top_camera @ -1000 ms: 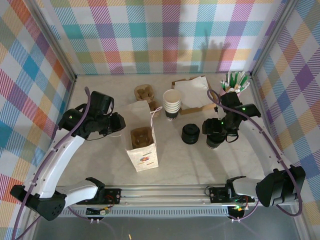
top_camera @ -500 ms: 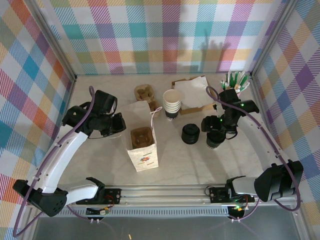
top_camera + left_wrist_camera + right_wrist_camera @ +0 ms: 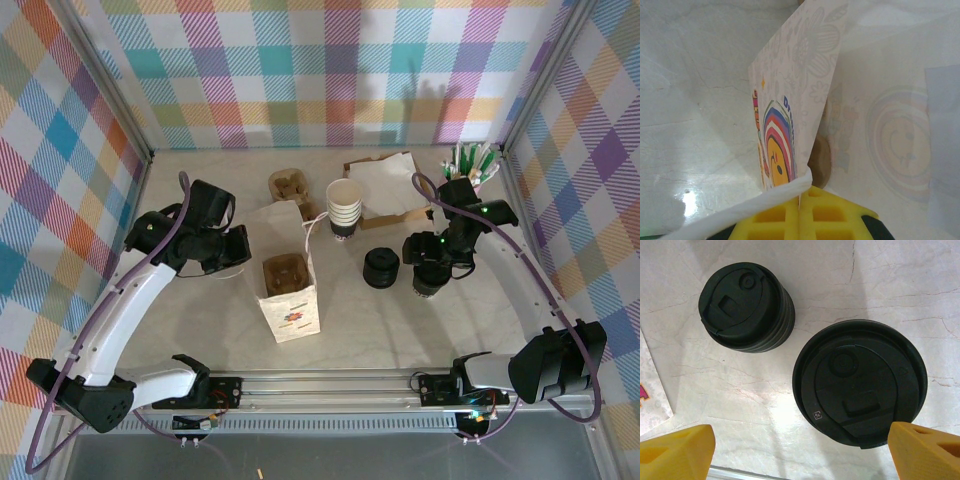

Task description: Pack the takeout coffee

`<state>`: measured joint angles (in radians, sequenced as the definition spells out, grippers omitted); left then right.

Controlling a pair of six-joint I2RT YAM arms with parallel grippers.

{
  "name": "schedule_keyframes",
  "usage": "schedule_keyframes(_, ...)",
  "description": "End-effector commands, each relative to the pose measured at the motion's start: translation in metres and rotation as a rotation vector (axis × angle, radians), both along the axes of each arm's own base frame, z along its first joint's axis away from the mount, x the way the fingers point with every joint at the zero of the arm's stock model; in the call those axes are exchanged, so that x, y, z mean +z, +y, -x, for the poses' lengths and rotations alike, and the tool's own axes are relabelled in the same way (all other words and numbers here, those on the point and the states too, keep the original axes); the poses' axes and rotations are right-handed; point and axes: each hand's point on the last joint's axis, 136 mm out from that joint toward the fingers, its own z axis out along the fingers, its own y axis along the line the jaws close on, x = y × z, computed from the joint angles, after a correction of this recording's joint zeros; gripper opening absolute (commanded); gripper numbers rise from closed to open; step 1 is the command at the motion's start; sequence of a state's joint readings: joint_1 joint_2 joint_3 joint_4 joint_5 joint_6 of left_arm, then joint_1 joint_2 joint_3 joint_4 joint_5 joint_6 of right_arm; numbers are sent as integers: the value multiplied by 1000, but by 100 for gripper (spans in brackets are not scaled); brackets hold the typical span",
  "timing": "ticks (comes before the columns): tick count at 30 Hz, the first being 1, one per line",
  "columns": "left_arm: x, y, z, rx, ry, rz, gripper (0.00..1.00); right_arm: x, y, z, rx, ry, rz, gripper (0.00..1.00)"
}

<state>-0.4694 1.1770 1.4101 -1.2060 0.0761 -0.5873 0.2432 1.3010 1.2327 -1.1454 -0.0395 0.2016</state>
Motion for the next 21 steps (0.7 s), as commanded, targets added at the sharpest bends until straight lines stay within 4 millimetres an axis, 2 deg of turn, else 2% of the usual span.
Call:
schedule_keyframes(1,8,0,3,-12,-11,-4,4,4,7,-1,-3,4,-27,89)
schedule_keyframes(8,11,-5,7,-43,-19,12,4,2,5,2,-5,-1,-23,89)
schedule_keyframes(12,12,-5,8,-63,-28,1,6,-2,-3,2,14,-8,31,90)
schedule_keyframes(14,11,-5,9,-71,-31,-5,11,-6,-7,1,33,-11,61,92)
schedule_keyframes(17,8,-5,9,-75,-28,-8,23,-15,-10,-1,54,-4,85,94)
schedule_keyframes(21,5,-6,12,-85,-30,2,27,-23,-9,-3,51,10,86,95)
